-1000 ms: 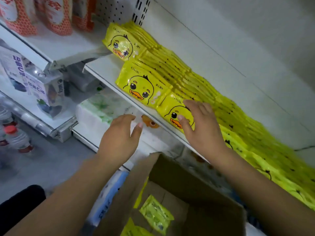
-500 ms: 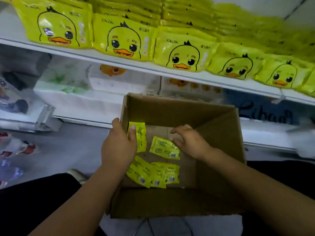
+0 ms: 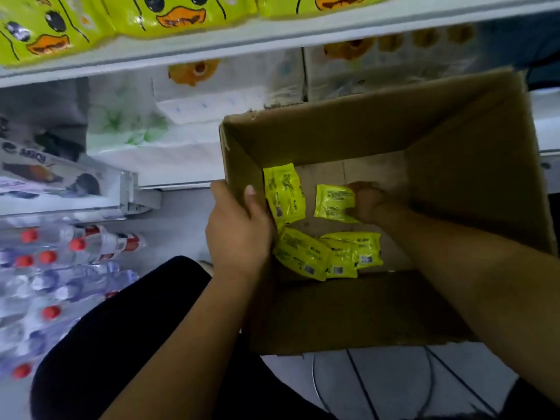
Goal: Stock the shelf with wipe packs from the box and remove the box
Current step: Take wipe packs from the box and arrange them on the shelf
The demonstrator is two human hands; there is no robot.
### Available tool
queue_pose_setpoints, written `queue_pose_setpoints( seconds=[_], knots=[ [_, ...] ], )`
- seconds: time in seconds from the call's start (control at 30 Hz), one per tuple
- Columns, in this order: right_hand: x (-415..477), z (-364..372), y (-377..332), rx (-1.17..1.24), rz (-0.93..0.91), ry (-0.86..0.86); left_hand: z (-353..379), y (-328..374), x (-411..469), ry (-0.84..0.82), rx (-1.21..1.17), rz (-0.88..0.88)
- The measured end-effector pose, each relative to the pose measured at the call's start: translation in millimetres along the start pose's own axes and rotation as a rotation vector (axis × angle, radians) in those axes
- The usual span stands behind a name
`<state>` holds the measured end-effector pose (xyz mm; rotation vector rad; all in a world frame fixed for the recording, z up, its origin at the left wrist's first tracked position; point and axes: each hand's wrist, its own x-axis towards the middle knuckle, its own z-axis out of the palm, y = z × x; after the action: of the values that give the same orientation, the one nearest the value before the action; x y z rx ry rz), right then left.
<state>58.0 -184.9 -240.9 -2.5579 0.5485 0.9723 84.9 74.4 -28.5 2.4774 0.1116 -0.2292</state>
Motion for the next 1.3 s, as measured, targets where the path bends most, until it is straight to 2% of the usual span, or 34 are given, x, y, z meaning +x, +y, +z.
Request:
queue_pose_setpoints(
  seconds=[0.13, 0.27, 0.43, 0.53, 0.63, 0.77, 0.83, 1.0, 1.1, 1.3],
  knots=[
    [-6.4, 7.6, 2.9, -0.087, 0.006, 0.054, 1.5, -0.2, 1.4, 0.003, 0.014, 0.018],
    [-4.8, -0.8, -4.7, -0.054, -0.027, -0.060, 1.8, -1.0, 3.3, 0.008, 0.028, 0.018],
    [-35.1, -18.9, -24.3, 0.290, 0.014, -0.099, 3.7, -1.2, 3.5, 0.027, 0.012, 0.025],
    [-63.9, -24.9, -45.5, 0.663, 0.013, -0.320, 3.4, -0.7, 2.5, 0.026, 0.007, 0.015],
    [-79.1, 4.4, -70.3, 0.706, -0.034, -0.403, 1.6, -2.1, 2.6, 0.024, -0.004, 0.017],
    [-80.1, 51.6, -91.5, 0.520, -0.068, -0.271, 0.7, -3.5, 2.8, 0.027, -0.003, 0.034],
    [-75.7, 52.3, -90.4, 0.485, -0.053, -0.290, 0.8, -4.7, 3.1, 0.028, 0.001, 0.037],
    [-75.4, 31.6, -81.3, 0.709, -0.020, -0.321, -1.0, -7.5, 5.1, 0.039, 0.011, 0.050],
    [-83.1, 21.1, -73.6, 0.748, 0.060, -0.232, -2.1, -10.8, 6.6, 0.034, 0.021, 0.040],
    [-146.5, -50.4, -50.5, 0.944, 0.016, -0.083, -8.7, -7.4, -3.2, 0.043, -0.018, -0.010]
  ],
)
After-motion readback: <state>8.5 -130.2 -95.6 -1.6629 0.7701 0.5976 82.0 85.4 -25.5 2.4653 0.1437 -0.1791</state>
